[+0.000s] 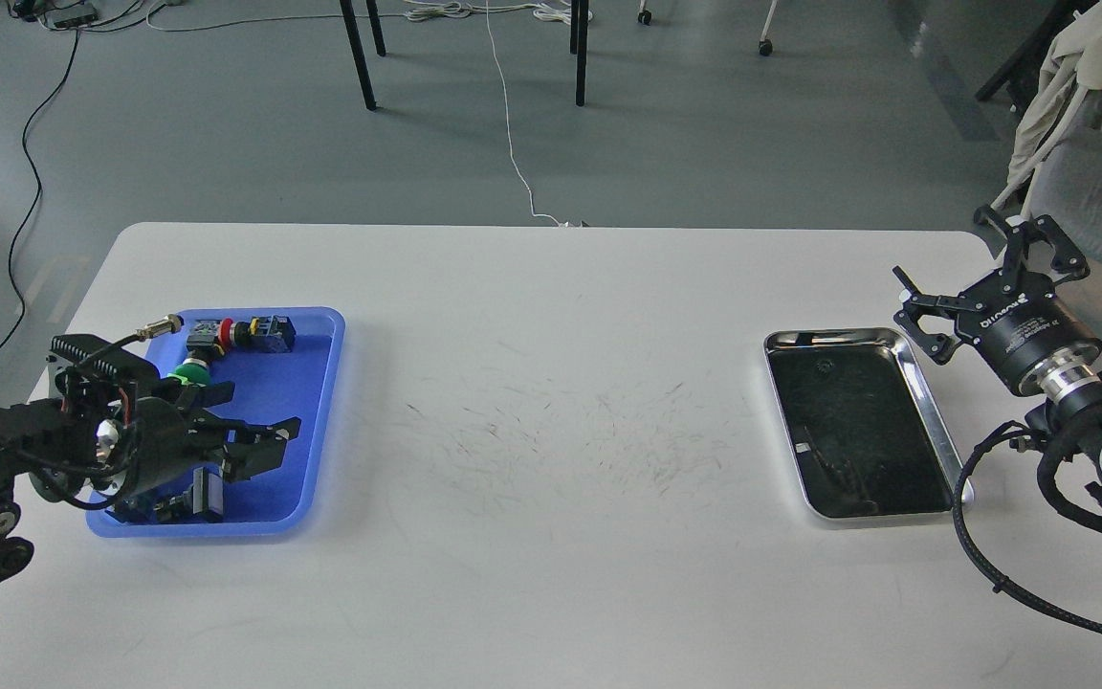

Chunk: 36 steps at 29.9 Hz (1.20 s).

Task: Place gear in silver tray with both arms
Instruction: 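Reach the left gripper into the blue tray toward another black gear, then close the left gripper on the second black gear and lift it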

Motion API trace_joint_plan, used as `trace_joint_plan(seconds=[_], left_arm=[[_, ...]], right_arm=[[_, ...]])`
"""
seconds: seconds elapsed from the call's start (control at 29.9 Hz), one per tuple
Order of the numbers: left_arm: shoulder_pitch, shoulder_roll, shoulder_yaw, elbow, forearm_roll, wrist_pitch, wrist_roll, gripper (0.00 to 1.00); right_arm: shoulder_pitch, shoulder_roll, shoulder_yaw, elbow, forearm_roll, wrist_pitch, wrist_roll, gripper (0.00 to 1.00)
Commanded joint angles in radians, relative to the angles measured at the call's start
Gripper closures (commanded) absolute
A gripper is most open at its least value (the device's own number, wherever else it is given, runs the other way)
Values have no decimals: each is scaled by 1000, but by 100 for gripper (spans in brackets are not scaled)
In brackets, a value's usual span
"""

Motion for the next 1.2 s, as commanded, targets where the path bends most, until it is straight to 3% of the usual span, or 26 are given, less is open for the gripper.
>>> trace_joint_plan(seconds=[0.0,0.7,1.0,1.17], left_arm=[[8,-25,1,35,18,1,0,6],[47,-88,1,142,49,33,-10,21],[54,-86,1,142,95,33,-10,49],[59,-85,1,143,109,31,-10,51]], right_arm=[[1,0,0,-2,0,-1,0,3],[1,0,0,-3,0,-1,3,3],[1,0,0,0,-1,-1,3,3],[1,0,-1,0,-1,-1,3,3]])
